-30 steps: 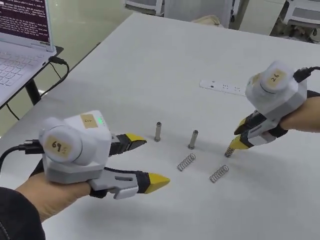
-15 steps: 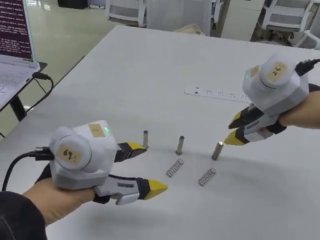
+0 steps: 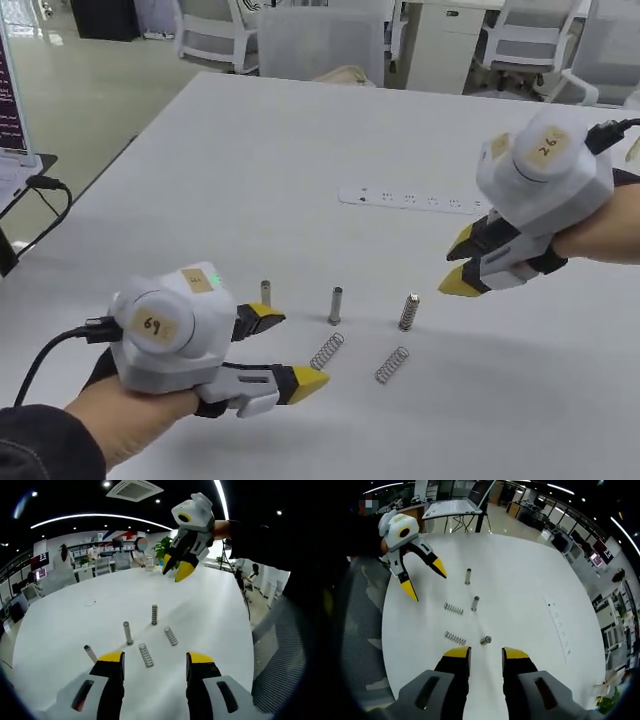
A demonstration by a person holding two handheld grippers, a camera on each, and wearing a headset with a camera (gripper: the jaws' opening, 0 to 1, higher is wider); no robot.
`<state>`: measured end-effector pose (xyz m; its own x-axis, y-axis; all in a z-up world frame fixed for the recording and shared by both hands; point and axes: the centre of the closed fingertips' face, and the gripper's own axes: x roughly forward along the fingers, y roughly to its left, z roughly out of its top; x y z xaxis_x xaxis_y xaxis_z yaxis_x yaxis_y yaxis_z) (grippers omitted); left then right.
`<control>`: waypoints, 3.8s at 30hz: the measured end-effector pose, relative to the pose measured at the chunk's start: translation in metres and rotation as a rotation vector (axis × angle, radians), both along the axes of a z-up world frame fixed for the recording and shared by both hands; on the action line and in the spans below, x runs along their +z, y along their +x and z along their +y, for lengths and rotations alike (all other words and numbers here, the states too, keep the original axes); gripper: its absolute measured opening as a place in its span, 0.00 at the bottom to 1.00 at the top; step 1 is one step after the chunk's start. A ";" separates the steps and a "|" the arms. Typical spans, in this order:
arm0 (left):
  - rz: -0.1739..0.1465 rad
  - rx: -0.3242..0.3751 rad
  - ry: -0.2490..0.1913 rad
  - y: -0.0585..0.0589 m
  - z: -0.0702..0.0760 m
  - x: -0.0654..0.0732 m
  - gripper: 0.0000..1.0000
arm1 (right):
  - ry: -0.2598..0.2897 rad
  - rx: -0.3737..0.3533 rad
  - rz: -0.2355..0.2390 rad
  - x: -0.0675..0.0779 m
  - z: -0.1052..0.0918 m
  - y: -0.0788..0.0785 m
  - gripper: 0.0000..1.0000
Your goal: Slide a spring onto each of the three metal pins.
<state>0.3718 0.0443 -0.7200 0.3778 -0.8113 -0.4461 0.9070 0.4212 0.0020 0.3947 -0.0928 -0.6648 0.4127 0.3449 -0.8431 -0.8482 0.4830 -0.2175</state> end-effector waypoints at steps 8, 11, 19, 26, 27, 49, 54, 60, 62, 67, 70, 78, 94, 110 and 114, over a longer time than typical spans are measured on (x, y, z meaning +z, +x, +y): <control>0.015 0.009 0.045 0.012 -0.008 -0.023 0.41 | 0.010 -0.014 -0.006 0.002 -0.002 -0.005 0.23; 0.027 0.021 0.049 0.017 -0.010 -0.030 0.41 | 0.014 -0.014 -0.007 0.002 -0.002 -0.007 0.23; 0.050 0.054 0.071 0.029 -0.013 -0.049 0.36 | 0.022 -0.009 -0.009 0.002 0.001 -0.012 0.23; 0.059 0.066 0.088 0.031 -0.016 -0.060 0.33 | 0.039 -0.016 -0.010 0.003 0.001 -0.012 0.23; 0.059 0.067 0.087 0.031 -0.017 -0.060 0.32 | 0.046 -0.018 -0.009 0.003 0.001 -0.012 0.23; 0.047 0.055 0.105 0.030 -0.023 -0.069 0.16 | 0.167 -0.100 0.025 -0.025 -0.004 -0.031 0.23; 0.042 0.052 0.105 0.030 -0.022 -0.069 0.12 | 0.270 -0.144 0.014 -0.033 -0.003 -0.038 0.23; 0.036 0.042 0.108 0.028 -0.024 -0.069 0.07 | 0.363 -0.196 -0.016 -0.034 -0.009 -0.040 0.24; 0.034 0.039 0.108 0.027 -0.024 -0.069 0.05 | 0.393 -0.210 -0.031 -0.032 -0.010 -0.040 0.24; 0.035 0.041 0.108 0.027 -0.024 -0.069 0.04 | 0.446 -0.247 -0.046 -0.031 -0.014 -0.042 0.26; 0.034 0.040 0.109 0.027 -0.024 -0.069 0.04 | 0.486 -0.268 -0.055 -0.032 -0.016 -0.045 0.28; 0.030 0.032 0.113 0.027 -0.023 -0.069 0.03 | 0.528 -0.310 -0.067 -0.039 -0.022 -0.049 0.37; 0.052 0.018 0.108 0.023 -0.020 -0.067 0.02 | 0.615 -0.357 -0.080 -0.043 -0.023 -0.056 0.70; 0.042 -0.047 0.010 0.005 -0.018 -0.019 0.02 | 0.650 -0.360 -0.064 -0.046 -0.016 -0.065 0.77; 0.029 -0.063 -0.021 -0.002 -0.018 -0.003 0.02 | 0.654 -0.356 -0.061 -0.045 -0.012 -0.066 0.77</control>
